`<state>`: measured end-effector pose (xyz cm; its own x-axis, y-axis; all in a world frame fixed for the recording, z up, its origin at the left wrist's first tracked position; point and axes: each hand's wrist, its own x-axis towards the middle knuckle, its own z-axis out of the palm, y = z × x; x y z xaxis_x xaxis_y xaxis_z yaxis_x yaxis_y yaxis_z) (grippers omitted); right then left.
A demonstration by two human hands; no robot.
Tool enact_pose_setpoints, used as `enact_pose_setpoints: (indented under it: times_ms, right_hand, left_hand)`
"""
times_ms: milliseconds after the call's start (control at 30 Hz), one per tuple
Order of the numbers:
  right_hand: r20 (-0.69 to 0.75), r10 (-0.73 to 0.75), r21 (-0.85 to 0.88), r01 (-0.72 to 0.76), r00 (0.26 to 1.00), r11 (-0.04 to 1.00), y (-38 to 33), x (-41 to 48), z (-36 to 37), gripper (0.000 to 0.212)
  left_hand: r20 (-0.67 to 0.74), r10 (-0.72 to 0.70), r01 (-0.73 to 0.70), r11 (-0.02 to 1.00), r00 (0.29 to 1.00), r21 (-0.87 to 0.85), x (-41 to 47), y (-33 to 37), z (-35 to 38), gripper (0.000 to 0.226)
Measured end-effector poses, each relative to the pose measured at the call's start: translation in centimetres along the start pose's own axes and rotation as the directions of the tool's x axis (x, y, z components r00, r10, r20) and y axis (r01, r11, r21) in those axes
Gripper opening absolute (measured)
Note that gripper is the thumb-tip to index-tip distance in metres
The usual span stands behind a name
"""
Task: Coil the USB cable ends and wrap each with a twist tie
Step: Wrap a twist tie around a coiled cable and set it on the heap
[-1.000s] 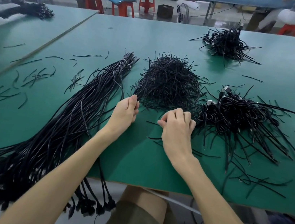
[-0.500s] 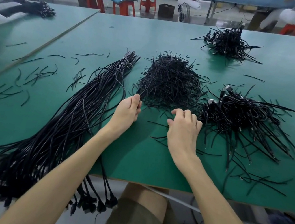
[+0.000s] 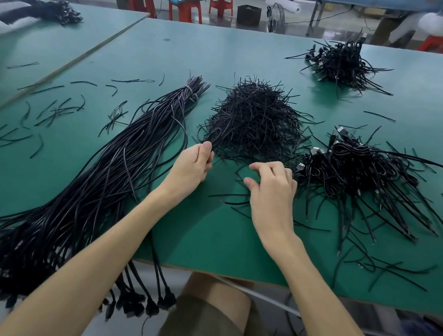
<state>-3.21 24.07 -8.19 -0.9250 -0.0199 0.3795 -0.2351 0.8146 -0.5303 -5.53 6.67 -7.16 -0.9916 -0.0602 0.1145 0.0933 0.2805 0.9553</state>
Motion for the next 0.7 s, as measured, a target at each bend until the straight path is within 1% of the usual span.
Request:
enact_pose_setpoints:
  times_ms: [100, 167, 233, 367, 467, 633, 700]
  right_hand:
    - [0.024, 0.027, -0.089, -0.024, 0.999, 0.996, -0.01, -0.04, 0.16, 0.031]
    - [0.024, 0.02, -0.094, -0.018, 1.0, 0.995, -0.01, -0.06, 0.07, 0.031]
    - [0.028, 0.0, -0.039, 0.001, 1.0, 0.999, -0.12, -0.1, -0.06, 0.03]
    - [0.047, -0.006, 0.161, -0.002, 0.999, 0.987, -0.51, -0.13, -0.2, 0.036]
    - [0.029, -0.02, 0.21, 0.013, 0.999, 0.978, -0.44, -0.16, -0.27, 0.031]
    - [-0.026, -0.012, 0.393, 0.021, 1.0, 0.919, -0.7, -0.2, -0.56, 0.022]
    - [-0.07, -0.003, 0.419, 0.032, 0.998, 0.907, -0.71, -0.18, -0.64, 0.016]
  left_hand:
    - [-0.006, 0.002, -0.002, 1.0, 1.0, 0.006, -0.11, 0.07, -0.02, 0.038]
    - [-0.009, 0.001, -0.001, 1.0, 1.0, 0.007, -0.16, 0.1, -0.01, 0.038]
    - [-0.011, 0.003, -0.003, 1.0, 1.0, 0.013, -0.17, 0.13, 0.01, 0.038]
    - [-0.015, 0.005, -0.005, 1.0, 1.0, 0.025, -0.07, 0.06, -0.01, 0.038]
    - [-0.017, 0.0, 0.0, 1.0, 1.0, 0.027, -0.04, -0.03, -0.01, 0.038]
    - [0.0, 0.011, -0.011, 0.999, 1.0, 0.034, 0.01, -0.18, -0.02, 0.038]
    - [0.002, 0.011, -0.011, 0.999, 1.0, 0.035, 0.05, -0.21, -0.02, 0.038]
